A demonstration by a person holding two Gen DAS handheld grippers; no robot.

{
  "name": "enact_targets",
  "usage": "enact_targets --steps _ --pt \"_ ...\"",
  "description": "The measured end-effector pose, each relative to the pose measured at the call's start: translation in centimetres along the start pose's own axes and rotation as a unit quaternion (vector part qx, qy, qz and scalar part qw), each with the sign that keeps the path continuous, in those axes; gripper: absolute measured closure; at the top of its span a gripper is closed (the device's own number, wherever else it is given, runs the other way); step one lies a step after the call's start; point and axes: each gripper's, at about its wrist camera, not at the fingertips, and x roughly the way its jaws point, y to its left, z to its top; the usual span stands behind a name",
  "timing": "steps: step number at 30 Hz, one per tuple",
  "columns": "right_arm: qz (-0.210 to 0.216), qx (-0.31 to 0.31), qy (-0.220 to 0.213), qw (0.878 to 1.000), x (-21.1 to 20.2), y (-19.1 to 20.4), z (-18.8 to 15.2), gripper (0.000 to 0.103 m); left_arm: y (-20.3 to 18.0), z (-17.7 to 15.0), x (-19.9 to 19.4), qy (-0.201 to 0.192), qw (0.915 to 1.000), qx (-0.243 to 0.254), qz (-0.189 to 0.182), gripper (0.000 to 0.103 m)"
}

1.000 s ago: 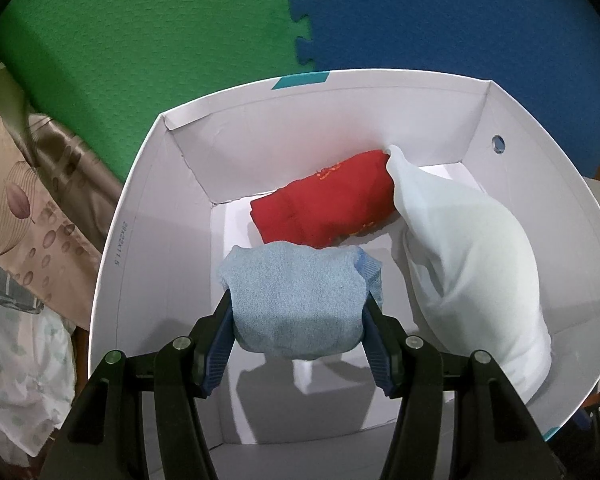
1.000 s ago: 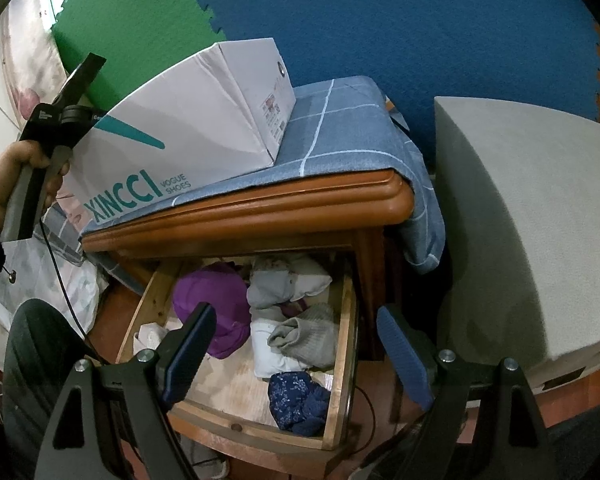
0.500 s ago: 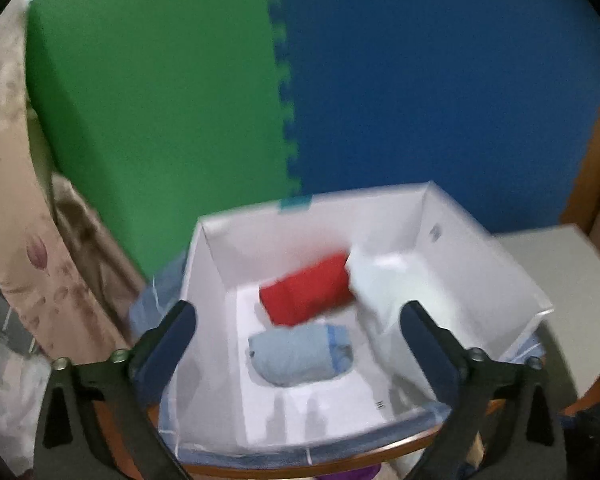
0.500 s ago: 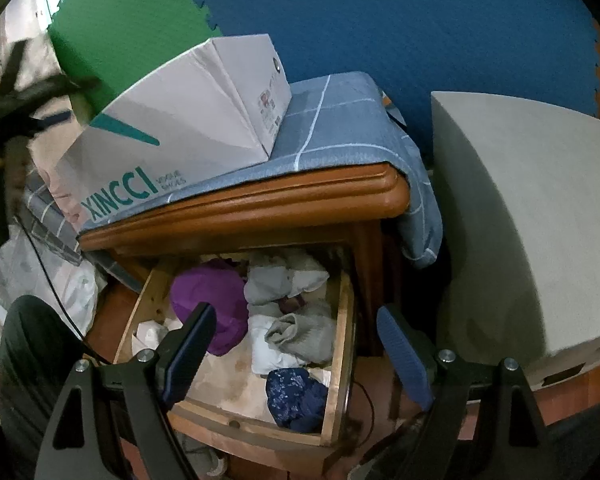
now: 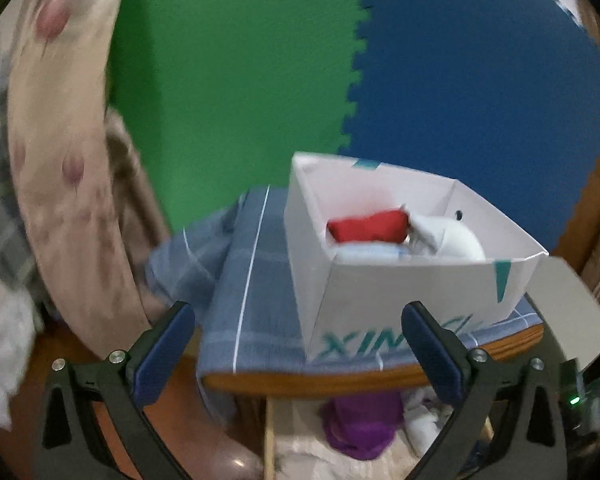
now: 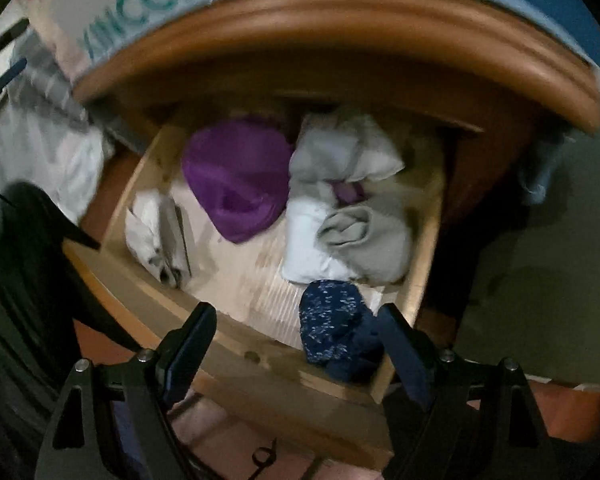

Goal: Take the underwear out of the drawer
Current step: 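Reach the right tool into the drawer over the dark blue patterned underwear, then close the right gripper on the dark blue patterned underwear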

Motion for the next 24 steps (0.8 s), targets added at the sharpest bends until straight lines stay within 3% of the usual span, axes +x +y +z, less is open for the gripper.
enact_targets --steps 6,13,15,17,20,24 --pt "-0.039 0.002 0.069 0.997 4.3 0.4 0.6 0.018 1.5 -4.0 1.3 0.022 0.9991 -0.034 -0.011 0.001" --pt "-0.036 0.025 0.135 0.99 8.0 -0.8 0.9 0.02 1.7 -5.2 1.9 0.016 0.9982 -0.044 -0.037 0.001" --pt "-0.038 0.031 0.147 0.988 8.7 -1.1 0.9 0.043 1.7 -5.4 2.2 0.022 0.9981 -0.044 -0.037 0.001" --pt "-0.047 0.033 0.158 0.986 9.2 -1.4 0.7 0.073 1.5 -5.6 2.2 0.022 0.9982 -0.039 -0.041 0.001" --pt "-0.058 0.016 0.165 0.984 9.4 -1.1 0.1 0.082 1.1 -5.7 2.1 0.018 0.9987 -0.025 -0.042 0.001" --pt "-0.07 0.017 0.117 0.991 6.7 -0.4 -0.3 0.087 0.7 -5.8 2.3 0.019 0.9989 -0.015 -0.04 0.001"
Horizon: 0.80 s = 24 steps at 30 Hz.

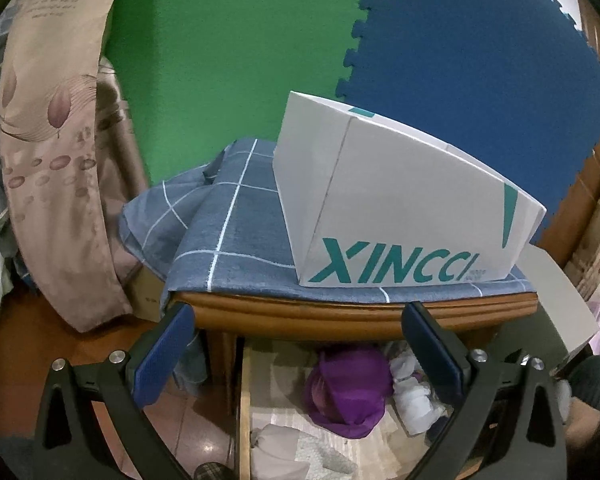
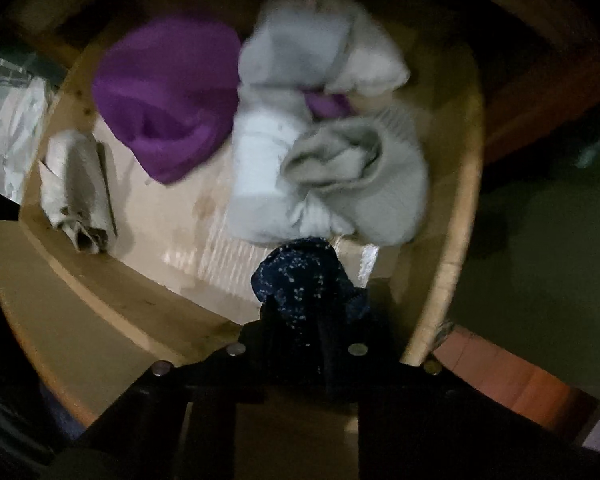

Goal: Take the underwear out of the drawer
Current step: 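Close the right gripper on the dark blue patterned underwear, then lift the dark blue underwear with the right gripper over the white box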

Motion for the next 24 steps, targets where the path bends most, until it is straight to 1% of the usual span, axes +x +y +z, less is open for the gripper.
enact_targets --steps 2,4,7,9,11,15,18,20,24 --pt "0.006 0.003 -0.027 1.0 -1.8 0.3 -0.7 0.088 -0.1 -0.1 0.0 0.0 1.0 0.003 0.002 0.001" --pt "0.01 0.004 -0.063 0.998 -4.5 0.9 -1.6 0.088 -0.1 -0.1 0.0 -0.002 1.0 0.003 0.004 0.001" --pt "0.021 0.003 -0.11 0.994 -8.2 1.7 -2.6 0.088 0.1 -0.1 0.0 -0.001 1.0 -0.002 0.007 0.001" --pt "0.03 0.0 -0.143 0.989 -11.5 2.3 -3.4 0.088 0.2 -0.1 0.1 -0.002 0.9999 -0.004 0.01 0.001" --pt "0.03 -0.006 -0.167 0.985 -14.2 3.1 -2.6 0.088 0.2 -0.1 0.1 -0.001 0.9999 -0.002 0.013 0.001" --pt "0.033 -0.016 -0.226 0.973 -19.8 4.4 -2.7 0.088 0.1 -0.2 0.0 -0.003 0.9999 0.001 0.016 0.001" --pt "0.03 -0.029 -0.262 0.964 -23.4 5.3 -2.5 0.088 0.1 -0.2 0.0 0.0 0.9999 0.0 0.015 0.001" --pt "0.029 -0.035 -0.282 0.958 -25.4 5.7 -2.8 0.088 0.1 -0.2 0.0 0.0 0.9999 0.0 0.015 0.001" --pt "0.024 -0.052 -0.321 0.945 -29.1 7.0 -2.0 0.088 0.3 -0.3 0.1 0.006 0.9999 -0.001 0.015 0.001"
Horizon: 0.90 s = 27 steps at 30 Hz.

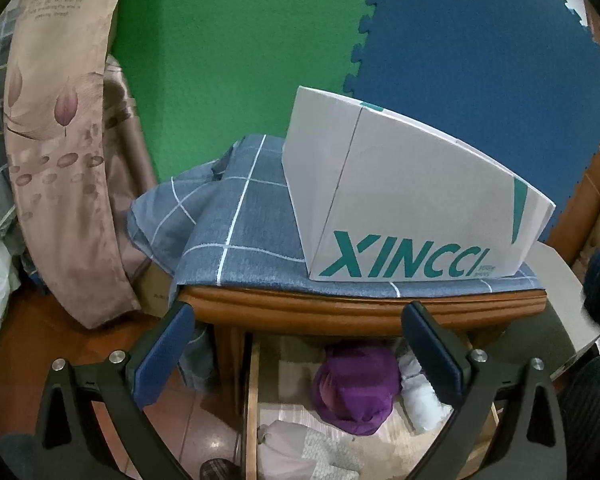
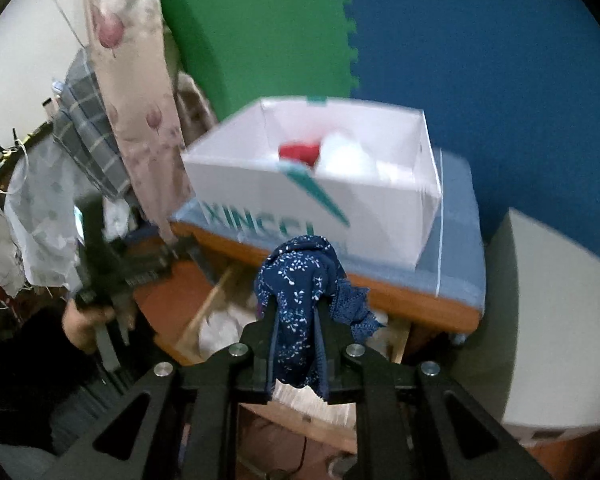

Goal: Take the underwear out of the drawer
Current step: 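Lift the dark blue underwear with the right gripper over the white box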

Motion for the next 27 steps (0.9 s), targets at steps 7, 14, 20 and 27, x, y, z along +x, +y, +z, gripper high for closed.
enact_targets --steps 7,14,20,27 --pt "-0.01 -0.022 -0.058 0.998 -2.3 1.2 4.9 0.088 -0.2 -0.1 0.2 0.007 1.0 0.006 -0.001 0.001" --pt "-0.033 -0.02 -0.1 0.994 -2.4 0.9 9.3 0.088 -0.4 -0.2 0.5 0.016 0.9998 0.011 -0.001 0.001" --pt "-0.06 -0.02 -0.107 0.992 -0.4 -0.1 12.7 0.088 -0.9 -0.4 0.7 0.021 0.9996 0.021 -0.003 0.001" --pt "-0.094 -0.016 -0.089 0.991 2.9 -1.5 16.2 0.088 -1.3 -0.6 0.7 0.024 0.9993 0.029 -0.01 0.001"
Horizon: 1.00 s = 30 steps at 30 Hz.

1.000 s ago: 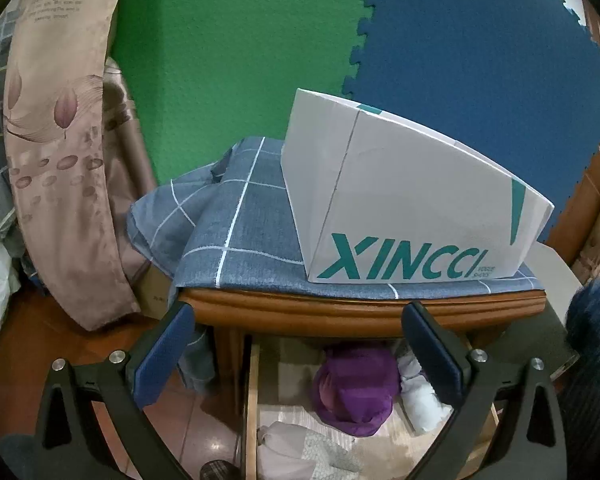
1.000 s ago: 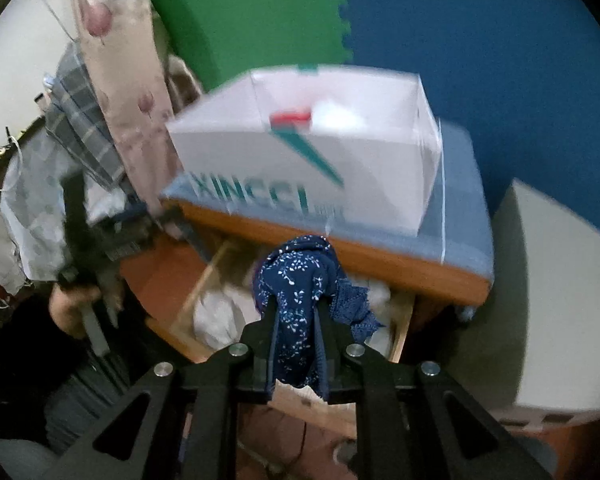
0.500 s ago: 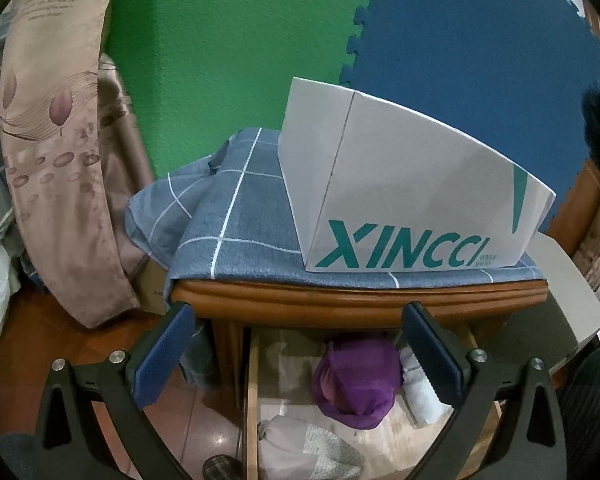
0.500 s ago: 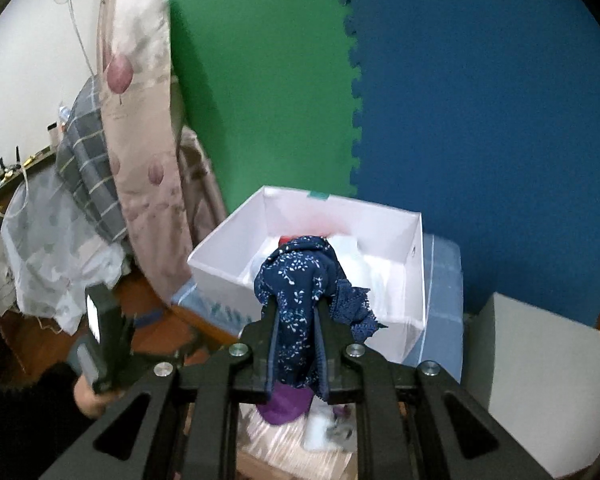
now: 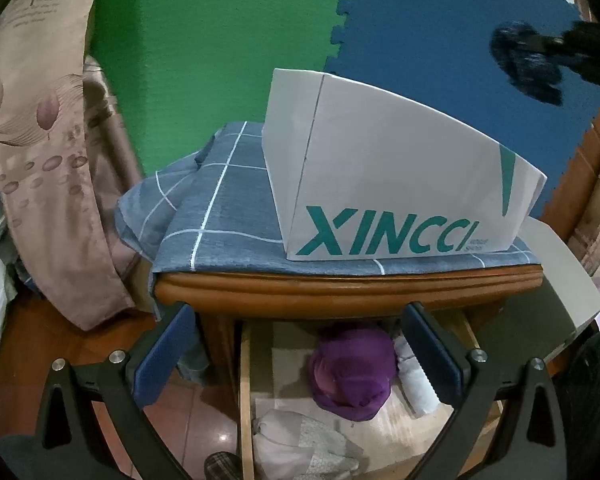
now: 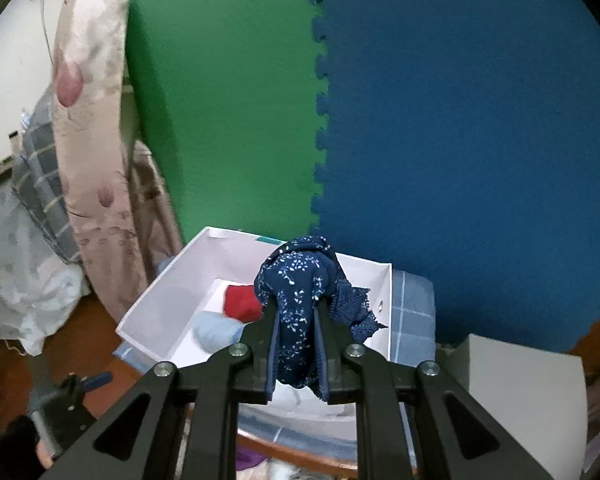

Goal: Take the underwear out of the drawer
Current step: 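Lift the dark blue underwear with the right gripper over the white box, then open the right gripper to drop the dark blue underwear into the box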

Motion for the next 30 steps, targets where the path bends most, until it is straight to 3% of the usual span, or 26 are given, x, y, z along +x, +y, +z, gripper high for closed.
enact_targets --steps 8,18,30 --pt "-0.023 -0.002 0.041 0.999 6.2 -0.6 2.4 0.088 0.2 -0.2 -0.1 0.002 1.0 -0.001 -0.001 0.001" --pt "-0.037 0.008 0.094 0.995 12.5 -1.4 2.9 0.088 0.3 -0.5 0.0 0.009 0.9999 -0.004 -0.008 0.001" --pt "-0.045 0.013 0.136 0.99 17.0 -2.5 2.2 0.088 0.4 -0.6 0.6 0.023 0.9996 -0.008 -0.013 0.001"
